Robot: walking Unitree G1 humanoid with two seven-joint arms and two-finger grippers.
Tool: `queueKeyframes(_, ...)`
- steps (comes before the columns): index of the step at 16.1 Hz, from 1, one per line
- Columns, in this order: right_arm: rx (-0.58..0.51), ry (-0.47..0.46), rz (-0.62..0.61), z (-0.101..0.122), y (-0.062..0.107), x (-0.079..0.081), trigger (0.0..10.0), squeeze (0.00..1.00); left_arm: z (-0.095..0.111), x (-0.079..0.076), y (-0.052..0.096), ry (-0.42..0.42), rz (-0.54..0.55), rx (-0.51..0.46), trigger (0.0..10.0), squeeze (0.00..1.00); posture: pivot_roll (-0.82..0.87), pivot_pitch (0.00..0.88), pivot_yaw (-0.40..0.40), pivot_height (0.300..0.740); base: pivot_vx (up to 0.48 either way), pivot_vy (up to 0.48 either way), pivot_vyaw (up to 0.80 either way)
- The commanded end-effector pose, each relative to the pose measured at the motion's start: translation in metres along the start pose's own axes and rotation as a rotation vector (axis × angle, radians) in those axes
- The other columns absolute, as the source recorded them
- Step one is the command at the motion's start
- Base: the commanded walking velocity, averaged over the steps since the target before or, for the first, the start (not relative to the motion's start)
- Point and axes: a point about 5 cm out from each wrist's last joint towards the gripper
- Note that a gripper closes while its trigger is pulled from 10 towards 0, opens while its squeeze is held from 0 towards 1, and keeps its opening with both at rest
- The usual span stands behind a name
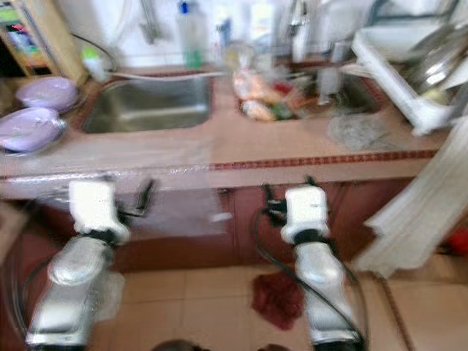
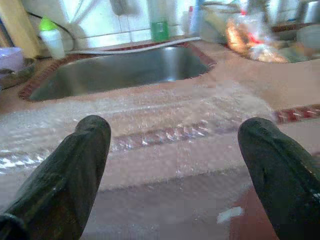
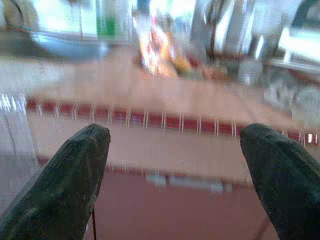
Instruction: Kitchen organization
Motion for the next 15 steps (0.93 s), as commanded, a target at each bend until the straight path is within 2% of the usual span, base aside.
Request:
queueKeyframes(1,-0.017,-0.023,0.003,0.006,-0.002,0.007,10.0,0.0,0.005,0.009,0.0,-0.023,0.02,-0.016,10.0,0.0,0.0,0.0,0.049,0.74,0.0,0.48,0.0)
queueKeyframes(3,-0.038,-0.104,0.074,0.009,0.002,0.017,10.0,0.0,0.005,0.009,-0.002,0.025,0.018,-0.005,10.0,0.0,0.0,0.0,0.051,0.74,0.0,0.48,0.0)
queueKeyframes(5,-0.064,-0.11,0.095,0.012,0.004,0.018,10.0,0.0,0.005,0.009,-0.002,0.021,0.018,-0.002,10.0,0.0,0.0,0.0,0.054,0.74,0.0,0.48,0.0)
queueKeyframes(6,-0.017,-0.117,0.106,0.006,0.003,0.02,10.0,0.0,0.006,0.01,-0.004,0.025,0.031,-0.009,10.0,0.0,0.0,0.0,0.052,0.74,0.0,0.48,0.0)
queueKeyframes(8,-0.015,-0.089,0.138,0.006,0.003,0.024,10.0,0.0,0.007,0.015,-0.005,0.023,0.09,-0.019,10.0,0.0,0.01,0.0,0.048,0.74,0.0,0.411,0.0)
queueKeyframes(12,-0.033,-0.084,0.096,0.01,-0.004,0.021,10.0,0.0,0.011,0.015,-0.006,0.005,0.081,-0.037,10.0,0.0,0.0,0.0,0.055,0.74,0.0,0.0,0.0)
queueKeyframes(14,-0.045,-0.044,0.097,0.014,-0.01,0.019,10.0,0.0,0.014,0.014,-0.007,0.011,0.084,-0.059,10.0,0.0,0.0,0.0,0.056,0.74,0.0,0.0,0.0)
queueKeyframes(15,-0.07,-0.087,0.124,0.019,-0.011,0.019,10.0,0.0,0.017,0.012,-0.009,0.039,0.081,-0.069,10.0,0.0,0.01,0.0,0.053,0.74,0.0,0.0,0.0)
Point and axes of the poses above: a point about 5 cm out from each wrist's last joint towards the gripper, its own y axis pointing back from the gripper into the wrist, its own z axis along the axis of the wrist's last joint, x = y × z, and after that the axes turned 11 degrees about y, right-handed
